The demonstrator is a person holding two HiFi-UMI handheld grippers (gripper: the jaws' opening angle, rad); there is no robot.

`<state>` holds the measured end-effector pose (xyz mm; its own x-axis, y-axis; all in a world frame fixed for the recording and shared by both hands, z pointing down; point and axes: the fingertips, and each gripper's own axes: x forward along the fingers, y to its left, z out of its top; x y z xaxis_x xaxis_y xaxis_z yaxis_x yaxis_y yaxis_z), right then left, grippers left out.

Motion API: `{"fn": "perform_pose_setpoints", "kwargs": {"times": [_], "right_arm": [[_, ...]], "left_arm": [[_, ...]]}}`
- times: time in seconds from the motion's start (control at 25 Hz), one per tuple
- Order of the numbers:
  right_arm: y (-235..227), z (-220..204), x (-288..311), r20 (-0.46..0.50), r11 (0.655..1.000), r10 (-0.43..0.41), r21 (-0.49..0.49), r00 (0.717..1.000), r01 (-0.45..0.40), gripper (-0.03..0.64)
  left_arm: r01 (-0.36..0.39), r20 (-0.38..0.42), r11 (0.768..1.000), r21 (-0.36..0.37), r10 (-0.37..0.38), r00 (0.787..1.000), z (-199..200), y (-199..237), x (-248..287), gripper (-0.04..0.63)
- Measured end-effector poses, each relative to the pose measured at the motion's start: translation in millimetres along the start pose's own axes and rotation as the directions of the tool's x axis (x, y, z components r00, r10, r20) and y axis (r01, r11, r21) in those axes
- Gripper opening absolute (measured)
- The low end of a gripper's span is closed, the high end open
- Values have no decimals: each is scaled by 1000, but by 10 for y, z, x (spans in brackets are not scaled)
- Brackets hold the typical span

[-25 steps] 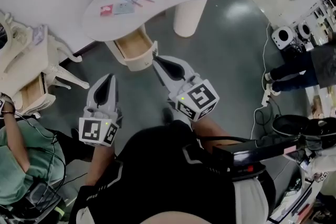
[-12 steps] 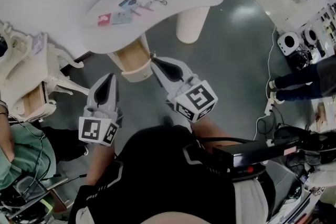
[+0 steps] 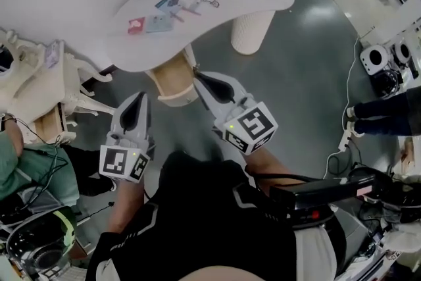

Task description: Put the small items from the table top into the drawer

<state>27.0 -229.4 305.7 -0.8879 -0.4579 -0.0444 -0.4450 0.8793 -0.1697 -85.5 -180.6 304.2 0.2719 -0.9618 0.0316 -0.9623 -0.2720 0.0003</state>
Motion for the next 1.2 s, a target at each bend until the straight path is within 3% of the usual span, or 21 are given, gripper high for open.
{"fn": "perform_pose_setpoints", "kwargs": {"times": [0.24, 0.6, 1.2], "right_arm": [[-147, -36, 445, 3, 999, -36, 23, 999, 36, 17], [-250, 36, 1074, -7, 993, -117, 13, 993, 117, 15], [-48, 17, 1836, -52, 985, -169, -43, 984, 167, 17]], "left_arm": [[33, 0, 999, -16, -33, 999, -17, 415, 233, 0], [95, 59, 994, -53, -92, 994, 75, 1081, 450, 0], [181, 92, 980, -88, -173, 981, 64, 1853, 467, 0]]}}
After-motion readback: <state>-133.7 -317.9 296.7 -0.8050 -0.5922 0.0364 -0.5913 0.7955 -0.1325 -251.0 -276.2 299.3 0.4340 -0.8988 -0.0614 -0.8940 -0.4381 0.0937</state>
